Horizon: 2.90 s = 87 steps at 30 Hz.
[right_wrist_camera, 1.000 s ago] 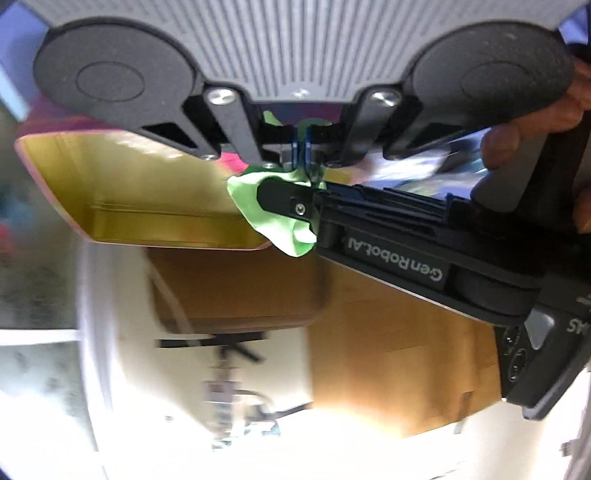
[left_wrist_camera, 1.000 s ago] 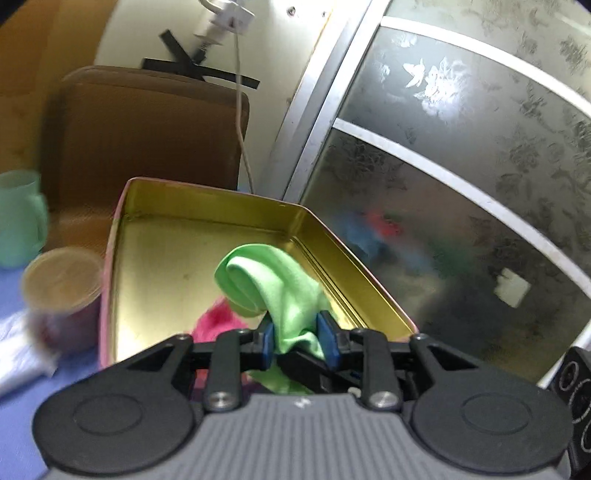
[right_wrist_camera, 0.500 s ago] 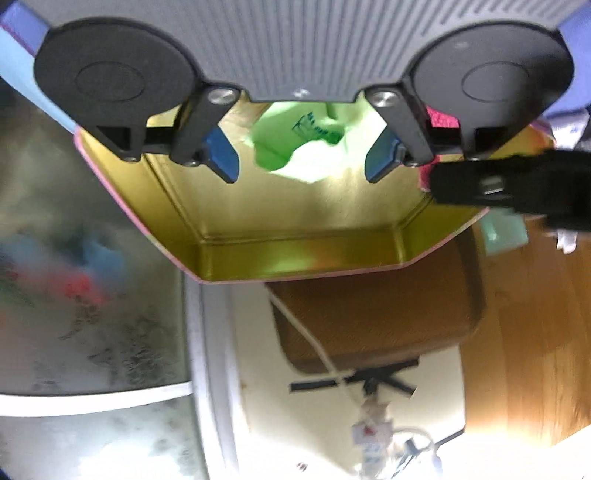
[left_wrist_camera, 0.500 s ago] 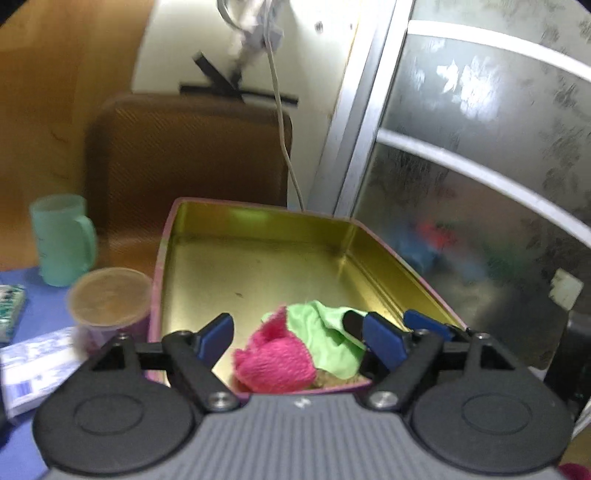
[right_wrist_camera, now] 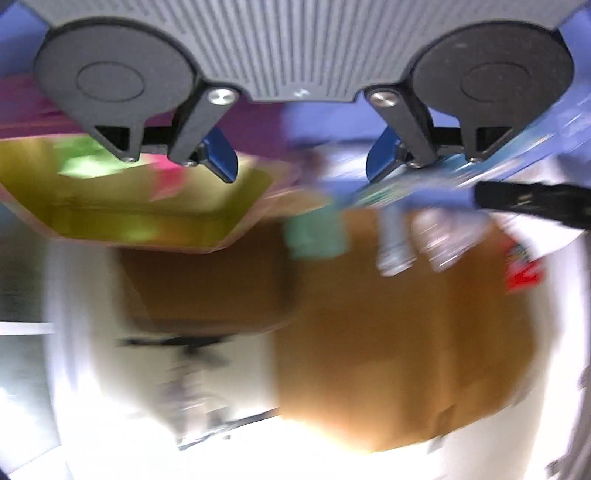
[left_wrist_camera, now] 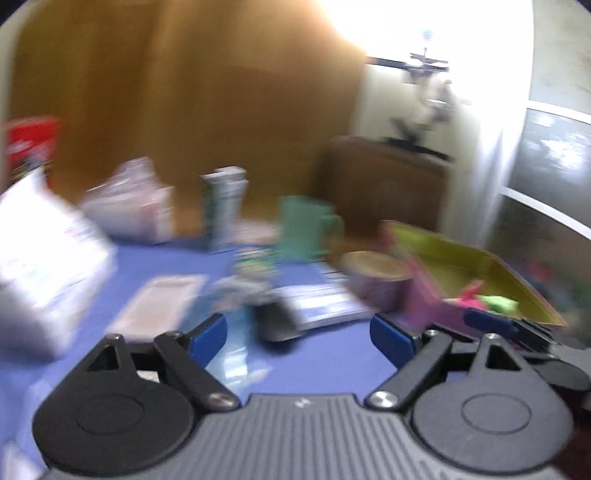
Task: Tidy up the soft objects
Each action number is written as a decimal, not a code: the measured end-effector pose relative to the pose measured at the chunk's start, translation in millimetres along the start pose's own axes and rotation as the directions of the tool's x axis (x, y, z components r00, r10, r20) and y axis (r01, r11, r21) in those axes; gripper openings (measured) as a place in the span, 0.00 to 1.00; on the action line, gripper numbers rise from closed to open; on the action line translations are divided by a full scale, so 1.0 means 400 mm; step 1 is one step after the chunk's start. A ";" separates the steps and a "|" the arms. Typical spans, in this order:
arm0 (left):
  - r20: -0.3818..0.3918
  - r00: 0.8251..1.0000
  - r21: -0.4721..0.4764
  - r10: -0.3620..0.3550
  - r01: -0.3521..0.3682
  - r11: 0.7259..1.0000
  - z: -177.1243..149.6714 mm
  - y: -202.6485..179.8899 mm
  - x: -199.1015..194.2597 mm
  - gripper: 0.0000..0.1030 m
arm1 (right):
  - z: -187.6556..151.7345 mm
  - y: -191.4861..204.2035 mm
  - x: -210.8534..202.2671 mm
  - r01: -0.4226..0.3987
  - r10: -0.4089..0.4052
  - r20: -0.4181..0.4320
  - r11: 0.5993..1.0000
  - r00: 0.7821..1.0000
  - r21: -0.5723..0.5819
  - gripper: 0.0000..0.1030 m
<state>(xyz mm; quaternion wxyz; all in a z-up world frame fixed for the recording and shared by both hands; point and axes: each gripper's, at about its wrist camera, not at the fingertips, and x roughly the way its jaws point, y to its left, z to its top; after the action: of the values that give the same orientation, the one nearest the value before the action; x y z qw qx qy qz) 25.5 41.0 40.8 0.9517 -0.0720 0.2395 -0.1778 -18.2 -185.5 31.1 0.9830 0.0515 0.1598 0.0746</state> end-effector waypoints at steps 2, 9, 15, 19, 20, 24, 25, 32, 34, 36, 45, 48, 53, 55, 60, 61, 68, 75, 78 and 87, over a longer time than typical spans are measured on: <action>-0.008 0.999 -0.029 0.036 -0.036 0.999 -0.014 0.042 -0.006 0.87 | -0.004 0.041 0.031 -0.073 0.075 -0.060 0.997 0.995 0.028 0.75; -0.041 0.994 -0.016 0.099 -0.100 0.995 -0.066 0.080 0.021 0.89 | -0.049 0.124 0.099 -0.109 0.106 -0.197 0.994 0.975 -0.005 0.73; -0.029 0.993 -0.026 0.115 -0.116 0.993 -0.087 0.094 0.038 0.89 | -0.067 0.092 0.117 -0.104 0.122 -0.239 0.991 0.963 0.083 0.72; -0.003 0.993 -0.032 0.121 -0.121 0.992 -0.089 0.096 0.029 0.89 | -0.069 0.096 0.115 -0.102 0.118 -0.237 0.992 0.964 0.079 0.72; 0.005 0.992 -0.031 0.123 -0.122 0.992 -0.090 0.094 0.026 0.89 | -0.069 0.091 0.112 -0.102 0.120 -0.234 0.991 0.965 0.088 0.72; 0.004 0.995 -0.012 0.104 -0.104 0.994 -0.087 0.088 0.028 0.89 | -0.069 0.081 0.115 -0.092 0.119 -0.227 0.988 0.967 0.124 0.72; 0.000 0.995 -0.010 0.098 -0.098 0.995 -0.087 0.088 0.030 0.89 | -0.069 0.078 0.115 -0.090 0.117 -0.227 0.988 0.967 0.125 0.72; -0.066 0.998 -0.037 0.019 -0.021 0.999 -0.082 0.107 0.051 0.89 | -0.070 0.068 0.113 -0.073 0.106 -0.220 0.985 0.970 0.154 0.72; -0.094 0.995 -0.060 -0.012 0.007 0.998 -0.083 0.114 0.058 0.89 | -0.070 0.078 0.116 -0.060 0.091 -0.225 0.988 0.970 0.139 0.73; -0.112 0.993 -0.089 -0.043 0.033 0.995 -0.084 0.125 0.063 0.90 | -0.070 0.083 0.123 -0.050 0.077 -0.233 0.991 0.969 0.121 0.73; -0.099 0.989 -0.152 -0.113 0.098 0.984 -0.086 0.151 0.061 0.94 | -0.068 0.100 0.139 -0.021 0.038 -0.253 0.997 0.967 0.072 0.74; -0.089 0.989 -0.175 -0.122 0.105 0.979 -0.084 0.159 0.060 0.94 | -0.069 0.100 0.139 -0.019 0.035 -0.253 0.998 0.967 0.067 0.74; 0.011 0.985 -0.270 -0.170 0.167 0.948 -0.087 0.204 0.025 0.94 | -0.068 0.100 0.137 -0.026 0.046 -0.249 0.996 0.967 0.084 0.75; 0.064 0.985 -0.294 -0.158 0.170 0.941 -0.089 0.218 0.004 0.94 | -0.066 0.105 0.137 -0.023 0.042 -0.250 0.997 0.967 0.080 0.76; 0.200 0.979 -0.351 -0.036 0.106 0.930 -0.109 0.244 -0.063 0.94 | -0.033 0.144 0.135 -0.125 0.167 -0.227 0.974 0.959 0.189 0.76; 0.215 0.976 -0.374 0.025 0.058 0.926 -0.113 0.249 -0.075 0.95 | -0.024 0.168 0.143 -0.148 0.185 -0.232 0.975 0.955 0.165 0.78; 0.179 0.961 -0.478 0.212 -0.104 0.872 -0.116 0.270 -0.076 0.95 | -0.015 0.283 0.233 -0.221 0.247 -0.289 0.968 0.925 0.120 0.84; 0.136 0.943 -0.361 0.305 -0.239 0.901 -0.103 0.220 -0.053 0.95 | -0.031 0.338 0.289 -0.179 0.185 -0.314 0.983 0.931 0.047 0.78; 0.101 0.931 -0.295 0.352 -0.310 0.904 -0.095 0.190 -0.036 0.95 | -0.035 0.321 0.268 -0.181 0.176 -0.312 0.983 0.934 0.013 0.64; -0.077 0.887 -0.164 0.455 -0.461 0.872 -0.080 0.162 0.050 0.94 | -0.074 0.203 0.132 -0.183 0.171 -0.279 0.983 0.945 -0.020 0.54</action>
<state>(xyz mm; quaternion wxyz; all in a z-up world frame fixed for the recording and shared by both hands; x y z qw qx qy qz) 46.0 92.0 -10.2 0.9520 -0.0945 0.2817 0.0735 11.2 -94.6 -3.0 0.9413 0.0323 0.2883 0.1727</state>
